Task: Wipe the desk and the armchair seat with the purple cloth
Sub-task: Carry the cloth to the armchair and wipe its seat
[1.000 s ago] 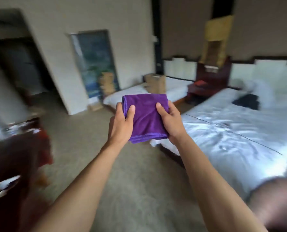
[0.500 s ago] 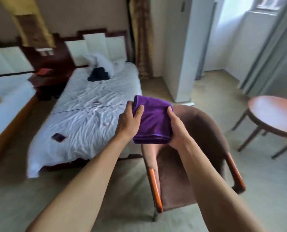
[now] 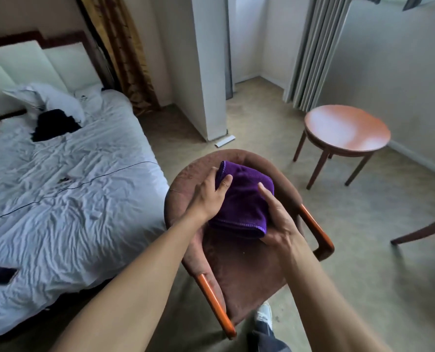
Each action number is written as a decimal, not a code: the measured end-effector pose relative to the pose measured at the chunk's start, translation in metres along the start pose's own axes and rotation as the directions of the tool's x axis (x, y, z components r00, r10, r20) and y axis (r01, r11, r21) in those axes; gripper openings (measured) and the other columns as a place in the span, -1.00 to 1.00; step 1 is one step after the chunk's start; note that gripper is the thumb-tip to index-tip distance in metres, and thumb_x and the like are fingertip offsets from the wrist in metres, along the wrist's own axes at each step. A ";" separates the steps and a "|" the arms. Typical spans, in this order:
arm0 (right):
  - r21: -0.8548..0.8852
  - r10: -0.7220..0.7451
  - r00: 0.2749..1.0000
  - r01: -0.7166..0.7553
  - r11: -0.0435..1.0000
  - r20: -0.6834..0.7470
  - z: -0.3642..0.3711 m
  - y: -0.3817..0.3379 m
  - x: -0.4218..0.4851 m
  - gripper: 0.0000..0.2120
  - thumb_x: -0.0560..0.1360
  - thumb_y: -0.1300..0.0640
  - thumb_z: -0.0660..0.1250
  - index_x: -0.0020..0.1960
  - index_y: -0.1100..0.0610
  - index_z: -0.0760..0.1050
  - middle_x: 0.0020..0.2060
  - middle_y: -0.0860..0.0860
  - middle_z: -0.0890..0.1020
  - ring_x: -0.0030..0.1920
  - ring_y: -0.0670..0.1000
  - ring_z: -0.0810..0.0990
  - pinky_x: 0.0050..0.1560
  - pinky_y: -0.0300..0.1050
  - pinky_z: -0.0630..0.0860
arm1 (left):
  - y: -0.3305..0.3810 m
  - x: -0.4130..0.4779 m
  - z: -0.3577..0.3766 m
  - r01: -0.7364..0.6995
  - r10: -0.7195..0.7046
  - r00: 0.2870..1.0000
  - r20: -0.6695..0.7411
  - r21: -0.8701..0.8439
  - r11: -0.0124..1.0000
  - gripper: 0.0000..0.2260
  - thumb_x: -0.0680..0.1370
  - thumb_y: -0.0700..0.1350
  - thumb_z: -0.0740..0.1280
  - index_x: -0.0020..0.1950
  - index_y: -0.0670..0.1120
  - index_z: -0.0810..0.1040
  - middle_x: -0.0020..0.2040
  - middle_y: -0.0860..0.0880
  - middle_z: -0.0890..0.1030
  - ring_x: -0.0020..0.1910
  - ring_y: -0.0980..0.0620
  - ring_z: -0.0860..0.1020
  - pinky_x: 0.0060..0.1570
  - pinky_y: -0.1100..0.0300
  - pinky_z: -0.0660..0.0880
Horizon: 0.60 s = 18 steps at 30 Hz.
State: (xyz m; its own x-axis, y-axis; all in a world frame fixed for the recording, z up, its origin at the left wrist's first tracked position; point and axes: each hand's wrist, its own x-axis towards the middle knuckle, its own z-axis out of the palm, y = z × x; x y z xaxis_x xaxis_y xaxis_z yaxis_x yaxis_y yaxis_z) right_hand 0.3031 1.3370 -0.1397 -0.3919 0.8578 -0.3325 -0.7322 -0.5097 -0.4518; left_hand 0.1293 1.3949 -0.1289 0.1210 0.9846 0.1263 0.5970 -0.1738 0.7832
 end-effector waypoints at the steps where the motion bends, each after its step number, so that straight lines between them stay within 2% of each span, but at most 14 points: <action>1: -0.010 0.001 1.000 -0.001 1.000 -0.025 -0.006 -0.003 0.013 -0.45 0.59 -0.02 0.40 0.46 0.25 0.45 0.39 0.32 0.52 0.39 0.29 0.52 0.36 0.24 0.48 | -0.011 0.013 0.009 0.011 -0.011 0.999 0.033 -0.008 1.000 -0.69 0.61 0.26 0.19 0.12 0.05 0.48 -0.09 0.17 0.58 0.02 0.01 0.61 -0.03 0.20 0.39; 3: 0.003 0.005 0.997 -0.005 1.000 -0.071 -0.018 -0.010 0.043 -0.50 0.58 0.05 0.41 0.43 0.28 0.48 0.34 0.31 0.56 0.33 0.28 0.57 0.27 0.22 0.56 | -0.035 0.041 0.024 0.032 -0.032 0.998 0.049 0.005 0.999 -0.66 0.58 0.32 0.16 0.09 0.09 0.46 -0.09 0.16 0.61 0.02 -0.04 0.63 -0.02 0.13 0.46; 6: 0.040 0.072 0.988 -0.067 0.997 -0.139 -0.036 -0.017 0.102 -0.56 0.62 0.08 0.32 0.42 0.29 0.49 0.34 0.31 0.56 0.35 0.29 0.55 0.35 0.24 0.50 | -0.077 0.085 0.044 0.108 -0.110 0.994 0.021 0.088 0.990 -0.58 0.55 0.39 0.09 0.11 0.10 0.44 -0.01 0.03 0.66 0.02 -0.11 0.63 0.06 -0.02 0.54; 9: 0.105 0.131 0.965 -0.110 0.988 -0.227 -0.057 -0.017 0.168 -0.61 0.65 0.07 0.26 0.36 0.31 0.52 0.29 0.32 0.60 0.31 0.27 0.59 0.32 0.23 0.50 | -0.125 0.127 0.060 0.193 -0.197 0.980 0.008 0.170 0.966 -0.59 0.55 0.37 0.05 0.11 0.08 0.42 -0.01 -0.01 0.65 -0.02 -0.12 0.62 0.05 -0.08 0.55; 11: 0.137 0.160 0.944 -0.125 0.983 -0.290 -0.075 -0.010 0.206 -0.64 0.67 0.07 0.24 0.31 0.31 0.54 0.24 0.31 0.64 0.24 0.26 0.64 0.24 0.22 0.56 | -0.159 0.149 0.070 0.216 -0.227 0.974 0.012 0.263 0.940 -0.63 0.57 0.33 0.04 0.09 0.09 0.41 -0.02 -0.01 0.64 -0.05 -0.12 0.61 -0.01 -0.05 0.55; 13: 0.182 0.167 0.919 -0.106 0.978 -0.358 -0.096 0.003 0.239 -0.67 0.68 0.05 0.22 0.24 0.29 0.58 0.17 0.29 0.68 0.14 0.24 0.70 0.07 0.18 0.67 | -0.194 0.169 0.079 0.198 -0.212 0.977 -0.001 0.363 0.910 -0.65 0.59 0.25 0.07 0.18 0.07 0.45 0.07 -0.04 0.62 0.03 -0.13 0.58 0.02 -0.02 0.52; 14: 0.192 0.161 0.901 -0.089 0.977 -0.404 -0.108 0.013 0.254 -0.68 0.68 0.05 0.22 0.21 0.27 0.59 0.14 0.27 0.70 0.11 0.22 0.72 -0.01 0.15 0.70 | -0.211 0.180 0.082 0.167 -0.176 0.984 -0.016 0.415 0.895 -0.65 0.60 0.19 0.10 0.23 0.04 0.48 0.12 -0.07 0.59 0.09 -0.15 0.54 0.07 -0.03 0.49; 16: 0.135 0.107 0.829 -0.039 0.990 -0.549 -0.136 0.037 0.287 -0.75 0.68 0.06 0.25 0.16 0.20 0.60 0.09 0.21 0.73 0.06 0.18 0.74 -0.01 0.12 0.70 | -0.245 0.212 0.086 0.056 -0.040 0.998 -0.042 0.522 0.851 -0.65 0.60 0.10 0.18 0.30 -0.01 0.51 0.20 -0.12 0.54 0.19 -0.20 0.48 0.18 -0.07 0.40; 18: -0.057 -0.007 0.694 -0.049 0.997 -0.719 -0.163 0.067 0.318 -0.84 0.67 0.10 0.28 0.09 0.15 0.59 0.02 0.15 0.74 -0.03 0.09 0.75 0.05 0.05 0.66 | -0.273 0.251 0.089 -0.039 0.060 0.998 -0.014 0.612 0.790 -0.60 0.59 0.07 0.24 0.40 -0.02 0.47 0.32 -0.16 0.48 0.32 -0.23 0.41 0.28 -0.14 0.35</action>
State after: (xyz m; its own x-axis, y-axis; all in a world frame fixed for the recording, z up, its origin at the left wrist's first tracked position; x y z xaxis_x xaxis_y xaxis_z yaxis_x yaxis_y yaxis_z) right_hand 0.2204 1.5645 -0.4101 0.1337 0.5515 -0.8234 -0.6795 -0.5537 -0.4813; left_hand 0.0668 1.6880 -0.3653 0.1457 0.9725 0.1820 0.9523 -0.1876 0.2405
